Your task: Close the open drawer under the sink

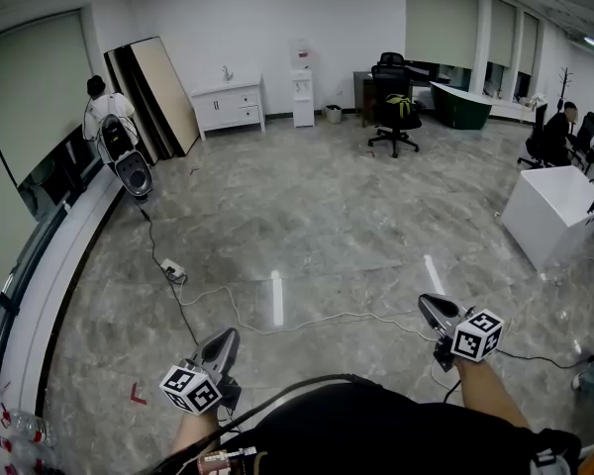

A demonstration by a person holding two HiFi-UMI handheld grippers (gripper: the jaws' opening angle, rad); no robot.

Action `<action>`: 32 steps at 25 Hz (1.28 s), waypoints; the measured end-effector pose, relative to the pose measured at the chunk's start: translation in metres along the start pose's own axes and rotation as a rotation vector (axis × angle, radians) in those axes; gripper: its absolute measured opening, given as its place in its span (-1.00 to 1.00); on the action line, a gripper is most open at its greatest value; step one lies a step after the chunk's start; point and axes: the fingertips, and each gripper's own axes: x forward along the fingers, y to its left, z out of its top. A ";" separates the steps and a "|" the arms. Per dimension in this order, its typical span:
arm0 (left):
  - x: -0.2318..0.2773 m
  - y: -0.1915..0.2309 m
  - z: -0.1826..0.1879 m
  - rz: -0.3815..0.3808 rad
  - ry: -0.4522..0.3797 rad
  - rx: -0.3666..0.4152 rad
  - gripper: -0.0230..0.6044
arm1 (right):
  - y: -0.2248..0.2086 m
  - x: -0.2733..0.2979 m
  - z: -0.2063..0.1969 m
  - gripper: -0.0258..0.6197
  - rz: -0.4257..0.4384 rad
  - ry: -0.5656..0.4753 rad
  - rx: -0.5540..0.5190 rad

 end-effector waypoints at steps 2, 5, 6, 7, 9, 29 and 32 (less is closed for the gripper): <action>0.005 -0.007 -0.002 -0.002 0.003 0.000 -0.93 | -0.004 -0.004 -0.002 -0.92 0.010 0.005 0.000; 0.013 -0.019 -0.006 -0.011 0.004 0.002 -0.93 | -0.011 -0.013 -0.004 -0.92 0.018 0.010 -0.002; 0.016 -0.025 -0.008 -0.013 0.006 0.004 -0.93 | -0.014 -0.018 -0.005 -0.92 0.020 0.011 -0.002; 0.020 -0.032 -0.011 -0.014 0.007 0.004 -0.93 | -0.019 -0.024 -0.006 -0.92 0.021 0.012 -0.001; 0.028 -0.046 -0.016 -0.014 0.011 0.002 -0.93 | -0.031 -0.036 -0.009 -0.92 0.022 0.016 0.006; 0.089 -0.120 -0.076 -0.014 0.092 -0.052 -0.93 | -0.109 -0.077 -0.061 -0.92 0.040 0.086 0.105; 0.092 -0.100 -0.077 -0.007 0.083 -0.070 -0.93 | -0.107 -0.054 -0.059 -0.92 0.049 0.095 0.094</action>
